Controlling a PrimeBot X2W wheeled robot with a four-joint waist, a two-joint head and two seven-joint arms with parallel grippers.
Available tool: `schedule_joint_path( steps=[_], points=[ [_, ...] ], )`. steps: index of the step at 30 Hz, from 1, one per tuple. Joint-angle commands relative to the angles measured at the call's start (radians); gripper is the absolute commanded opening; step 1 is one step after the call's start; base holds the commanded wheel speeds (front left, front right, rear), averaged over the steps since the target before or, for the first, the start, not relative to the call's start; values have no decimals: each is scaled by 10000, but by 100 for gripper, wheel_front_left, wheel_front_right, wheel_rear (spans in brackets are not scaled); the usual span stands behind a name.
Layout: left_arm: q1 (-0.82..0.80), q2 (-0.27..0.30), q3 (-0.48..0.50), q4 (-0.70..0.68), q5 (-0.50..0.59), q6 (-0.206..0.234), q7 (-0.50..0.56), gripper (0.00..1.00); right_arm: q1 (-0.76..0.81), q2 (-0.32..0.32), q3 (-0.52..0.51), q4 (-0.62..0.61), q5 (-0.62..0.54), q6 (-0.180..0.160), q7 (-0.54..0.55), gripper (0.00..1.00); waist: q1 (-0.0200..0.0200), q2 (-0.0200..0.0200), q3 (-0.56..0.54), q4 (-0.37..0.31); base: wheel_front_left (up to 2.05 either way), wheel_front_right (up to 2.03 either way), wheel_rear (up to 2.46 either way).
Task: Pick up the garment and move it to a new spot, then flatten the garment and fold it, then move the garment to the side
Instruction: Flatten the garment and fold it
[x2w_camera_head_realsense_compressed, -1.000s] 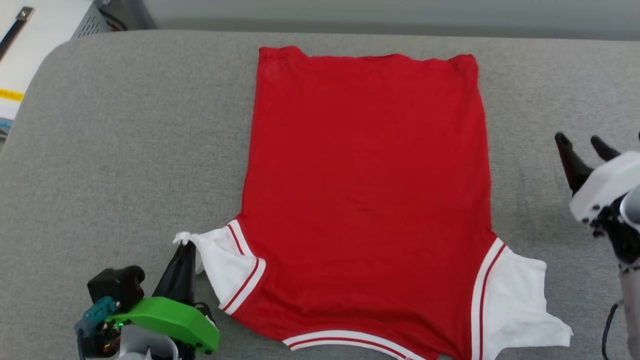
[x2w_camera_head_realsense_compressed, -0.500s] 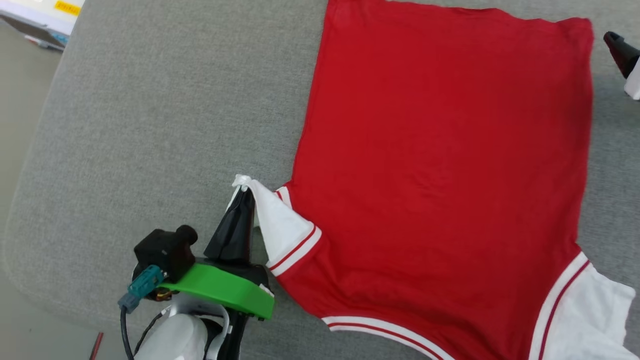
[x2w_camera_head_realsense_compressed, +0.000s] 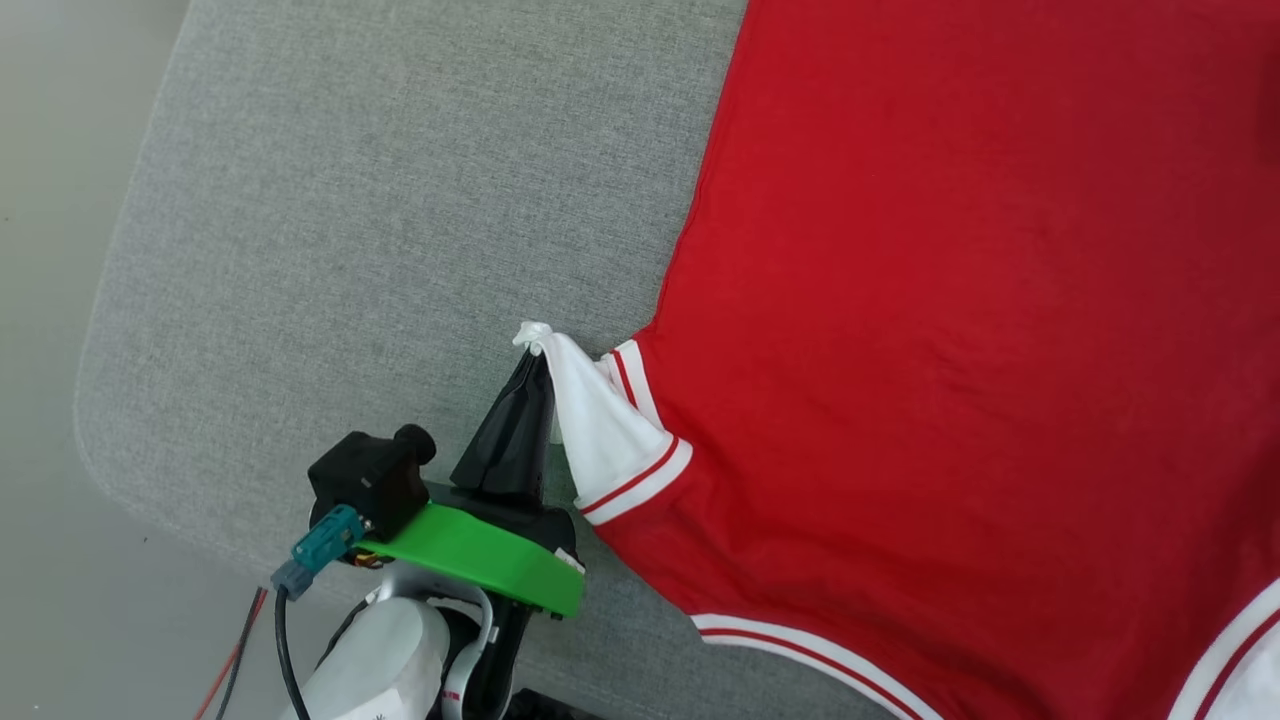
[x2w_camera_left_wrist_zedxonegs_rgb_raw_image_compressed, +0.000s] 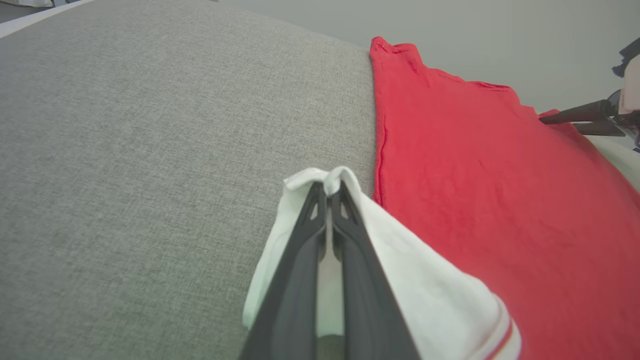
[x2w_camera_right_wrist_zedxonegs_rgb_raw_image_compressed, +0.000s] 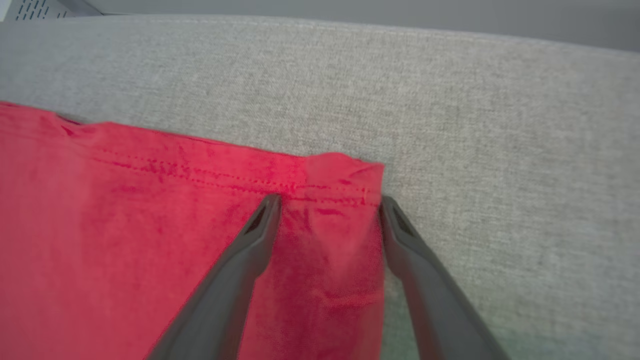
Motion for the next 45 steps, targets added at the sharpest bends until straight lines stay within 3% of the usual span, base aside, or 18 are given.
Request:
schedule_joint_path(
  steps=[1,2,3,4,11,20,30,35,37,38,45],
  points=[
    [-180,-56,63,46,108,-56,-54,0,559,161,28,806,-155,-13,831,100,-1,0,60,82,0,0,0],
    [-165,-74,101,86,127,-77,-57,0,571,190,-73,1120,-188,-13,1324,63,-1,0,36,79,0,0,0],
    [-153,-90,132,109,142,-89,-59,0,554,217,-146,1295,-218,-13,1612,42,-1,0,19,77,0,0,0],
    [-139,-108,171,126,163,-103,-61,0,519,255,-202,1420,-263,-13,1849,1,-1,0,4,75,0,0,0],
    [-27,-151,335,233,281,-130,-67,0,236,222,-227,1222,-539,-13,2076,0,-1,0,-310,-22,0,0,0],
    [400,101,629,654,91,2,-26,0,634,-242,85,-274,64,-13,1687,0,-1,0,-1533,-713,0,0,0],
    [1225,730,1141,948,-273,396,310,0,3870,-916,339,-3158,1658,-13,1624,0,-1,0,-2957,-2045,0,0,0],
    [1756,1007,1362,971,-504,598,526,0,6237,-986,-229,-4855,2160,-13,1529,0,-1,0,-3438,-2649,0,0,0],
    [1924,1103,1423,984,-577,649,604,0,7210,-903,-593,-5564,2200,-13,1494,0,-1,0,-3573,-2840,0,0,0],
    [2192,1273,1465,1016,-681,728,807,0,9188,-411,-1459,-6944,2096,-13,1573,0,-1,0,-3824,-3135,0,0,0],
    [2518,1404,1405,931,-773,865,1099,0,12195,1167,-2741,-8820,1586,-13,1828,0,-1,0,-4040,-3455,0,0,0]
  ],
)
